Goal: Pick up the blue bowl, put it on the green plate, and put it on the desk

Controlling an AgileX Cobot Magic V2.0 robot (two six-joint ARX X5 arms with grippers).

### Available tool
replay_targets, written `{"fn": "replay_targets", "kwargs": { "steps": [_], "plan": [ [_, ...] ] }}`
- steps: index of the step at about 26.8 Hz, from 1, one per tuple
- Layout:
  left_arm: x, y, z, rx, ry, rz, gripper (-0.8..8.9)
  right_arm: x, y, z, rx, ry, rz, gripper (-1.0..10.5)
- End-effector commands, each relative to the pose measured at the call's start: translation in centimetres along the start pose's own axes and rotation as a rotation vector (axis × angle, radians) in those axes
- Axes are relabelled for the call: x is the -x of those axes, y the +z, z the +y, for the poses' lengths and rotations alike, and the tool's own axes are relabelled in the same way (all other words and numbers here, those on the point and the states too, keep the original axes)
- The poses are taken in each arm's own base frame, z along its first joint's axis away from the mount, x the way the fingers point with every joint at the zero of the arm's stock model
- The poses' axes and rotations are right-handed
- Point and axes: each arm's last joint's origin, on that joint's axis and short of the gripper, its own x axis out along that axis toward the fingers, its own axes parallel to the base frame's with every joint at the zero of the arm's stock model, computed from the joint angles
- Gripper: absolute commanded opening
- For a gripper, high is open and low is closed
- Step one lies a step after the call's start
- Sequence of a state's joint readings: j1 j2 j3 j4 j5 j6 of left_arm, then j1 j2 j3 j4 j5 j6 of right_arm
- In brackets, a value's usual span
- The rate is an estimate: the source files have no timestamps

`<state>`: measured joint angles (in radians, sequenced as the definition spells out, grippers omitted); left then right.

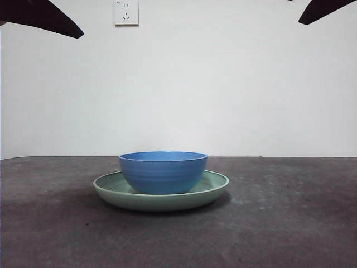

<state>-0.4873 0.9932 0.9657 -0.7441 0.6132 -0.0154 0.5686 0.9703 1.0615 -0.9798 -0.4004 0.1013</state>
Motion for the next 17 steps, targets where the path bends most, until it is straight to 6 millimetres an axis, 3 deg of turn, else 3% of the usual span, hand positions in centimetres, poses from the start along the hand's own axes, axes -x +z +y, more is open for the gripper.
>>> {"fn": "replay_targets", "kwargs": {
  "steps": [1,8,12,17],
  "plan": [
    [-0.04,0.23,-0.13,-0.022,-0.013,-0.003,2.81,0.16,0.41,0.23,0.022,0.008,-0.012,1.8],
    [-0.04,0.23,-0.13,-0.022,-0.012,-0.003,2.66,0.16,0.41,0.23,0.022,0.008,-0.011,1.6],
    [-0.04,0.23,-0.13,-0.022,-0.013,-0.003,0.23,0.16,0.41,0.23,0.024,0.008,-0.011,0.1],
    [-0.04,0.23,-0.13,-0.022,-0.012,-0.003,0.09,0.16,0.45,0.21,0.047,0.001,-0.016,0.1]
  ]
}}
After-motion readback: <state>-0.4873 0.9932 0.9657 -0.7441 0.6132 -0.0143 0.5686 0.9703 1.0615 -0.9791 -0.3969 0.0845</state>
